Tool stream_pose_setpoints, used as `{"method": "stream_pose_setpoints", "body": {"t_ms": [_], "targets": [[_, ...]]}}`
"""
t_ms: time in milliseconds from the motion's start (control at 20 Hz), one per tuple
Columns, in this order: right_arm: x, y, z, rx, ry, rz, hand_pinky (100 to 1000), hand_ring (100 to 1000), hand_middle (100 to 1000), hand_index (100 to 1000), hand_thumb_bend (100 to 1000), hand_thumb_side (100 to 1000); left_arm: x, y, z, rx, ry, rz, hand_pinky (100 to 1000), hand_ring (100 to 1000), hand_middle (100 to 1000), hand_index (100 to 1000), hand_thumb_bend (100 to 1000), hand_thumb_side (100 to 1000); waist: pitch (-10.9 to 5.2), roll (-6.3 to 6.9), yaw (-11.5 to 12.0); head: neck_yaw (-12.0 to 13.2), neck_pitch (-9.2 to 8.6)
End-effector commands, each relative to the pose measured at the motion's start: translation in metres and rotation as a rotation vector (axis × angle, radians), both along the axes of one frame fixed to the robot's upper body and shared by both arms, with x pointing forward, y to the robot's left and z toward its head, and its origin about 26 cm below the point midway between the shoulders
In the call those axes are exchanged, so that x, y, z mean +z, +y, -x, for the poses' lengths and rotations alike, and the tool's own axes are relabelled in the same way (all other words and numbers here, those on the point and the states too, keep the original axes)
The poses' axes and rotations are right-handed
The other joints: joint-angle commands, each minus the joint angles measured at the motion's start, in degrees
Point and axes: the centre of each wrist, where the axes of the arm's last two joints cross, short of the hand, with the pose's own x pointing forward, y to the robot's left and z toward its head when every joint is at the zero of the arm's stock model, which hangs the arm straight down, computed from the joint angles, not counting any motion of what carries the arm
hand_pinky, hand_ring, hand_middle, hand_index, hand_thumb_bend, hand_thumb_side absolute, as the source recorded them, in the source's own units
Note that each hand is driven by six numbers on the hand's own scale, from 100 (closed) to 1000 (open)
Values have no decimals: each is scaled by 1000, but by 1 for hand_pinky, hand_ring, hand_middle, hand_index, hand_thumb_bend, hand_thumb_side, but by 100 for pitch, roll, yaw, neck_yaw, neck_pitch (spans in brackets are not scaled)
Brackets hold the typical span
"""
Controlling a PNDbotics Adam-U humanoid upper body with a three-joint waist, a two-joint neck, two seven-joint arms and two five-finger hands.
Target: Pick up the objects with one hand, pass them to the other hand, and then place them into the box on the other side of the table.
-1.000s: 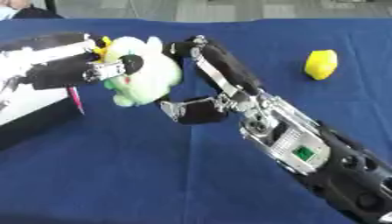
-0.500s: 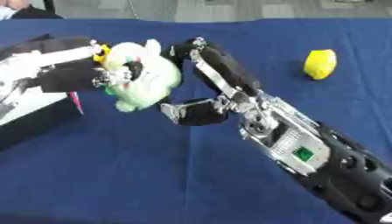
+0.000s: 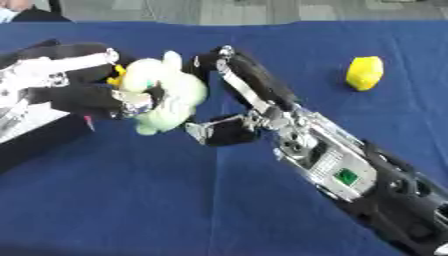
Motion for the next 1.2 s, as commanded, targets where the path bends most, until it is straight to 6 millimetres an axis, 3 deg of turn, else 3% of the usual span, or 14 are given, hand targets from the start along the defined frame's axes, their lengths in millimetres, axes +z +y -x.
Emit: {"method": "stream_pose_setpoints", "body": {"t_ms": [50,250,600,1200], "targets": [[11,-2,1,-17,-38,-1,799,681,428,542,359,100,3,1,1,24,13,-9,826,622,522,441,100,291,-87,48,-3,-13,-7],[10,-3,1,-41,-30,2,798,711,498,616,470,100,3,1,2,38,-20,-3,808,597,492,381,100,283,-89,48,-5,-5,-7],[6,-3,-1,-74,-10,35,815,779,601,728,642,129,3,5,2,59,-65,-4,790,574,474,361,100,277,-92,51,1,-1,-7],[1,-7,-4,-93,21,131,844,828,700,802,684,193,6,26,4,142,-116,38,778,549,447,341,100,278,-93,52,22,11,-7]]}}
